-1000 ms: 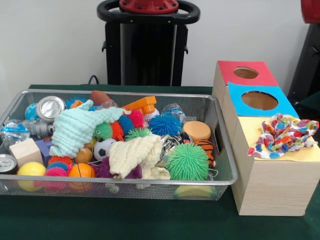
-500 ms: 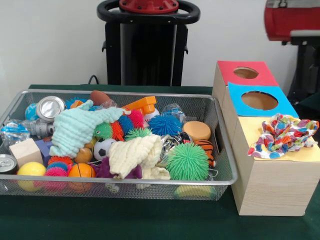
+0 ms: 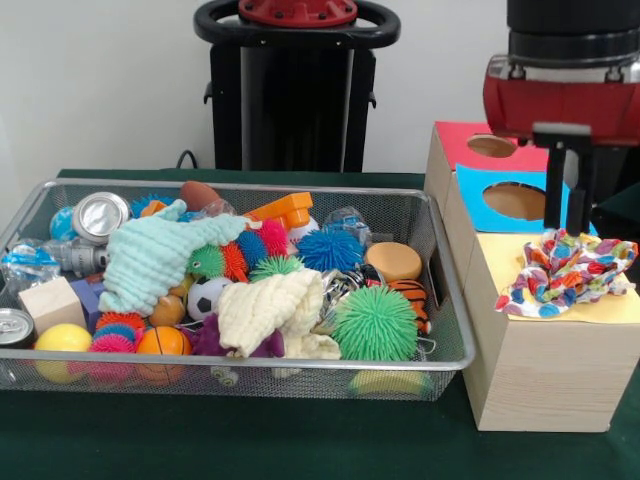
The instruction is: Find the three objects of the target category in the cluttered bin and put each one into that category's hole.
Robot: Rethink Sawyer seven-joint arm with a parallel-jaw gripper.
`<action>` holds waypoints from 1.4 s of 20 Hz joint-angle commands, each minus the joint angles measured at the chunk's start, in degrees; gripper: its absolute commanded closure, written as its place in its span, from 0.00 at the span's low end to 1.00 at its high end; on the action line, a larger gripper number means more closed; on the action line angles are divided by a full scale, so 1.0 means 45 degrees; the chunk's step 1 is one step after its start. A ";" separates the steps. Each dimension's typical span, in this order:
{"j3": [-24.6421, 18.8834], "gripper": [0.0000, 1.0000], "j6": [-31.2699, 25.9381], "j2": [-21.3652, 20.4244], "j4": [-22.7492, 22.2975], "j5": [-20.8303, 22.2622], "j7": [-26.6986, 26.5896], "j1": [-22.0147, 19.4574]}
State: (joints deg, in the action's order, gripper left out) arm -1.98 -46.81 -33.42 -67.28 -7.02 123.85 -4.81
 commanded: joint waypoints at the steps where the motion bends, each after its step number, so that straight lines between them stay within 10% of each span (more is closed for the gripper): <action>1: -0.0393 1.00 0.0197 0.0930 0.0181 0.0167 0.1092 -0.0213; 23: -0.0442 1.00 -0.1398 0.1388 0.1511 0.0112 0.0713 -0.0157; 28: -0.0717 1.00 -0.0151 0.1811 0.0963 0.0218 0.0207 -0.0458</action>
State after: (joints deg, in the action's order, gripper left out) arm -2.18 -46.81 -28.59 -61.45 -7.14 123.85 -4.56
